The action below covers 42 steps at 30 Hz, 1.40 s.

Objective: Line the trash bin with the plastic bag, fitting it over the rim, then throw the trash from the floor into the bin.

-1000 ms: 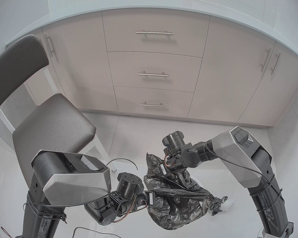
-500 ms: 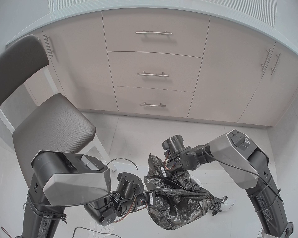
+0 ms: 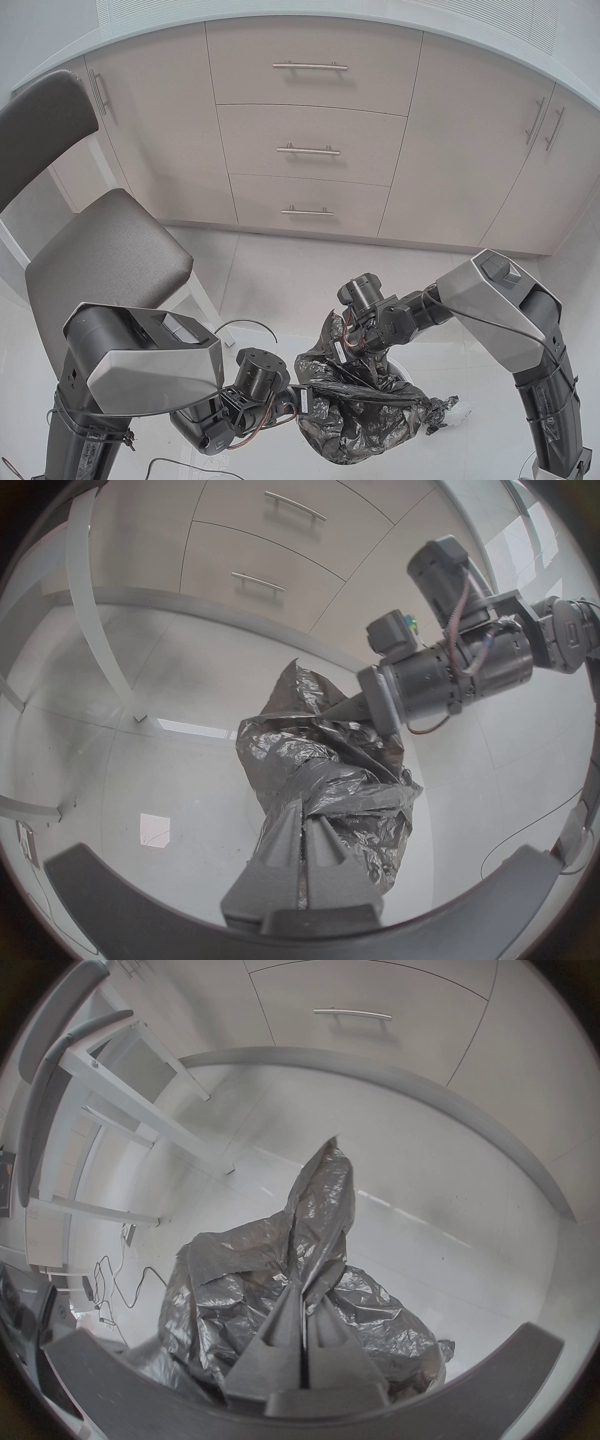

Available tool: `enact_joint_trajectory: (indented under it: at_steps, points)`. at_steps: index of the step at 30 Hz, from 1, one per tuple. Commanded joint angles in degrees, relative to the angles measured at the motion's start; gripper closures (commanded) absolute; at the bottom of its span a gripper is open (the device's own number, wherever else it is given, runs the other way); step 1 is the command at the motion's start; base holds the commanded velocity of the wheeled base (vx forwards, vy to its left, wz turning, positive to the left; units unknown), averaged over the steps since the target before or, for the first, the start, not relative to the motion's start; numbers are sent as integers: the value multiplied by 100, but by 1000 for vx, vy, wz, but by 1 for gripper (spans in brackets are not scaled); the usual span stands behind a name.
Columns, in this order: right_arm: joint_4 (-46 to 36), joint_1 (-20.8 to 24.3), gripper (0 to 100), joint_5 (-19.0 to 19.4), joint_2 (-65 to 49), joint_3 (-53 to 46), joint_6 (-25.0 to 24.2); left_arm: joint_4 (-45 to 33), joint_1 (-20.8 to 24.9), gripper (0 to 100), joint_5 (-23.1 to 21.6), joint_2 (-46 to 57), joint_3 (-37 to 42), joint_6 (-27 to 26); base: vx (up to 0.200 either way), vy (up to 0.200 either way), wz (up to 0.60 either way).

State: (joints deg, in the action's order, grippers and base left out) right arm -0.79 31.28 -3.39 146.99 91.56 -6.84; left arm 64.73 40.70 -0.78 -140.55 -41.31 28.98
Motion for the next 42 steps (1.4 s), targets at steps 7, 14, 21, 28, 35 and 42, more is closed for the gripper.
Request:
enact_joint_trajectory:
  at_steps: [7,14,21,28,35,42]
  points:
    - [932,1,100,198,-1331,-2116,-257,4,-1,100,16,-34,1,3,0,0,0]
    - [1494,27,100,198,-1428,-3039,-265,4,-1,100,25,-34,1,3,0,0,0]
    - [1819,36,100,198,-1217,-3400,-257,4,-1,100,25,-34,-8,3,0,0,0]
    - [1855,18,100,137,-865,-3153,-195,4,-1,100,25,-34,1,3,0,0,0]
    - [1881,-8,100,110,-663,-2942,16,4,-1,100,25,-34,1,3,0,0,0]
    - [1837,-17,0,31,-602,-2942,192,13,-1,100,25,-34,9,11,0,0,0]
